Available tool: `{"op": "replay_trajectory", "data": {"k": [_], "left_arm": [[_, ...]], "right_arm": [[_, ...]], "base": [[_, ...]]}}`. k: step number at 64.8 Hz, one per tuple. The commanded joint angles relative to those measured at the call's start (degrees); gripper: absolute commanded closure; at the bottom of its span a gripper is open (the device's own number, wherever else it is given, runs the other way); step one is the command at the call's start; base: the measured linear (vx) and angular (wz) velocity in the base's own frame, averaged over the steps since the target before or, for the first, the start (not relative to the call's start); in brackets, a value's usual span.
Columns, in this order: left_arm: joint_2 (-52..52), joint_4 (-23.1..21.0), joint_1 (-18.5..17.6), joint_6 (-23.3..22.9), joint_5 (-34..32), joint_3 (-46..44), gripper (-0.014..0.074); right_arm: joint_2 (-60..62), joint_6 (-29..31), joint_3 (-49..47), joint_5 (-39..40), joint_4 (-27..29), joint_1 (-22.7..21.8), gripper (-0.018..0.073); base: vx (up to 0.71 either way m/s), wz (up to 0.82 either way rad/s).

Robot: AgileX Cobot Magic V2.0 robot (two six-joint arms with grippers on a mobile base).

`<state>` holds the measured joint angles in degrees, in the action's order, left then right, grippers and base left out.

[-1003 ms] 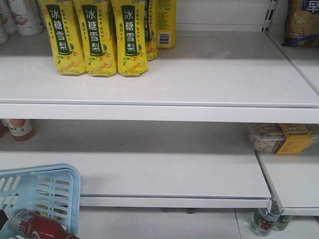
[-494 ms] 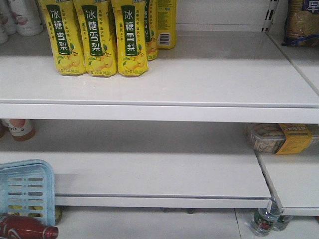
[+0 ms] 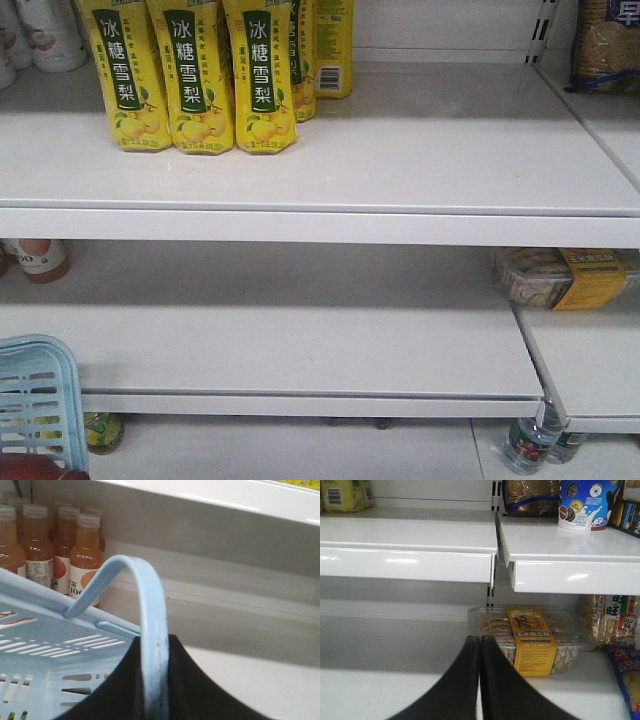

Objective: Place coke in basket with both arms

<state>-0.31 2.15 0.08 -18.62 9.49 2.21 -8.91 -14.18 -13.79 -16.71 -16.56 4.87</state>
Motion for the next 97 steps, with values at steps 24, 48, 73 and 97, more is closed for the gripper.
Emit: {"op": "replay_trajectory", "data": {"k": [24, 48, 73, 97], "left_arm": [[-1.3, -1.2, 0.1, 4.0, -5.6, -1.7, 0.0603], [-1.3, -6.9, 0.1, 19.6, -6.0, -1.7, 0.0603], [-1.2, -6.9, 0.1, 19.6, -5.9, -2.0, 0.0603], [-1.2, -6.9, 0.1, 19.6, -5.8, -2.1, 0.0603]], "right_arm": [[-0.6, -0.1, -1.5, 4.0, -1.0, -0.3, 0.0569], [-0.6, -0.1, -1.5, 4.0, -1.0, -0.3, 0.0569], [-0.6, -0.1, -1.5, 4.0, -1.0, -0.3, 0.0569], [-0.6, -0.1, -1.5, 4.0, -1.0, -0.3, 0.0569]], "base": [[0.0, 0.0], [0.0, 0.0], [0.0, 0.0], [0.0, 0.0]]}}
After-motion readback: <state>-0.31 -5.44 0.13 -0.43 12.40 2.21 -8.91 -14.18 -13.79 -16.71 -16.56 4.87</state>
